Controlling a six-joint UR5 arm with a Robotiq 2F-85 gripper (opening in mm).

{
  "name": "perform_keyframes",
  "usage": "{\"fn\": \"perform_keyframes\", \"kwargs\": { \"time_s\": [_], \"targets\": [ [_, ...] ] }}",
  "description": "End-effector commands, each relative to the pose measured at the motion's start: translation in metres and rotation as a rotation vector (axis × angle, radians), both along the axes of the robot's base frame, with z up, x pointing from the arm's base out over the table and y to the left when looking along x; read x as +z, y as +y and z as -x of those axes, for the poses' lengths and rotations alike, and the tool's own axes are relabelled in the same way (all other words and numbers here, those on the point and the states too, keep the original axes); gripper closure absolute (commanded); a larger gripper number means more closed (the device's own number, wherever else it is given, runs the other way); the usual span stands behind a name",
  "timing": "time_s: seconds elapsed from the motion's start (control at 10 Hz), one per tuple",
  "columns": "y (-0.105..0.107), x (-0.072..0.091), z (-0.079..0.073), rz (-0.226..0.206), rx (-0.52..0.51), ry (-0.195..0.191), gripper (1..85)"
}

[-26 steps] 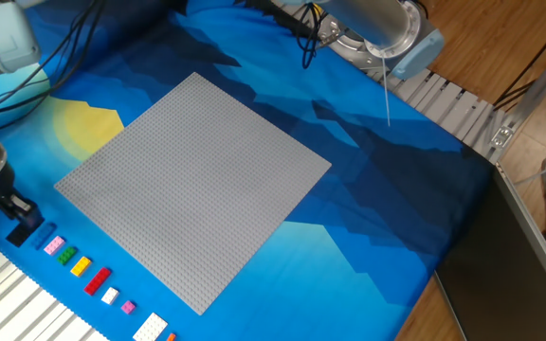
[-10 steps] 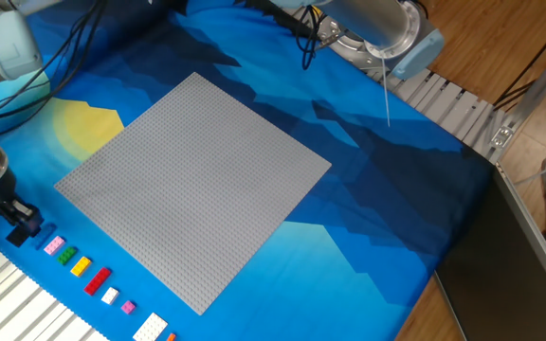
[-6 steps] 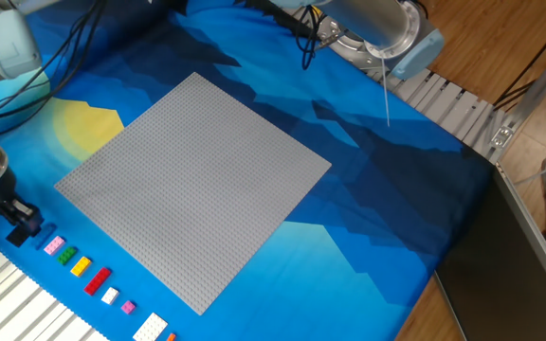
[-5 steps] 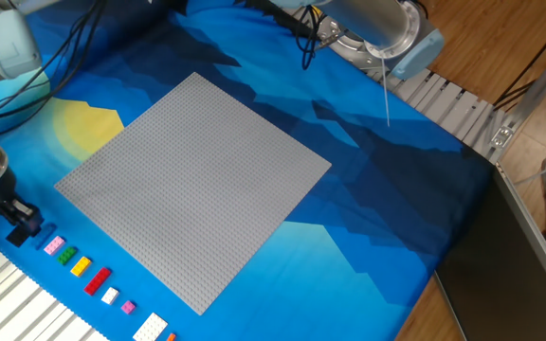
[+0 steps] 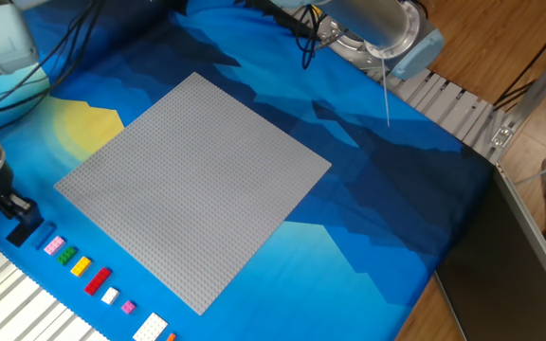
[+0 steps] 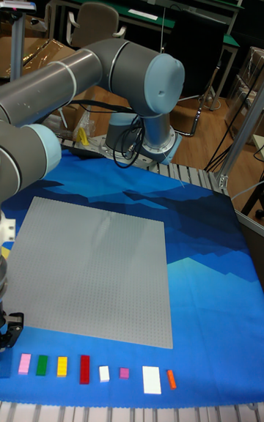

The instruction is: Stack small Lego blocks one on top of the other

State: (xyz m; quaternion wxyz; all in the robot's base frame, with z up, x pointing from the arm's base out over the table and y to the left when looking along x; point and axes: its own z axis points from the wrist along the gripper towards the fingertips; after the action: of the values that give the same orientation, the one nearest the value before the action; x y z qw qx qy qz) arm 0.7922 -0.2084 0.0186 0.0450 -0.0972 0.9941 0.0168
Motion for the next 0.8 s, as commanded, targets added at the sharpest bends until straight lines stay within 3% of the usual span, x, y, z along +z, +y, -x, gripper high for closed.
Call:
{"fn": "perform_keyframes", "kwargs": {
  "time_s": [0.0,0.2,0.3,0.4,0.7],
  "targets": [
    [-0.007,0.013,0.006,0.018,0.015,0.007,38.0],
    [-0.013,0.002,0.008,0.047,-0.009,0.026,38.0],
    [-0.019,-0.002,0.004,0.072,-0.002,0.012,38.0],
    [-0.010,-0.005,0.001,0.042,-0.006,0.010,38.0],
    [-0.011,-0.009,-0.001,0.045,-0.010,0.009,38.0]
  ]
}}
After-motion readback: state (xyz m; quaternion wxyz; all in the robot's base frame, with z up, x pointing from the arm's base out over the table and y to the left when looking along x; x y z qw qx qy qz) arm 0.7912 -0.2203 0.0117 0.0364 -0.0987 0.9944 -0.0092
